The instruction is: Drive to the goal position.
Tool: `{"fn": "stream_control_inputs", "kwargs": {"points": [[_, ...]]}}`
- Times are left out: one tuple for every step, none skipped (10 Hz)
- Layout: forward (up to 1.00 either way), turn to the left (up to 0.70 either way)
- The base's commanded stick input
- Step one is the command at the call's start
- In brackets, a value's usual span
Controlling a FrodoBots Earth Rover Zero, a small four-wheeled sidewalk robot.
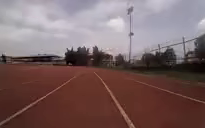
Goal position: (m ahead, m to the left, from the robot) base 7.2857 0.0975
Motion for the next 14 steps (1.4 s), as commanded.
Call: {"fn": "stream_control_inputs", "kwargs": {"points": [[0.45, 0.00], [0.45, 0.00], [0.45, 0.00], [0.45, 0.00], [0.45, 0.00], [0.45, 0.00], [0.45, 0.00], [0.45, 0.00], [0.45, 0.00], [0.45, 0.00], [0.45, 0.00], [0.45, 0.00], [0.45, 0.00], [0.45, 0.00]]}}
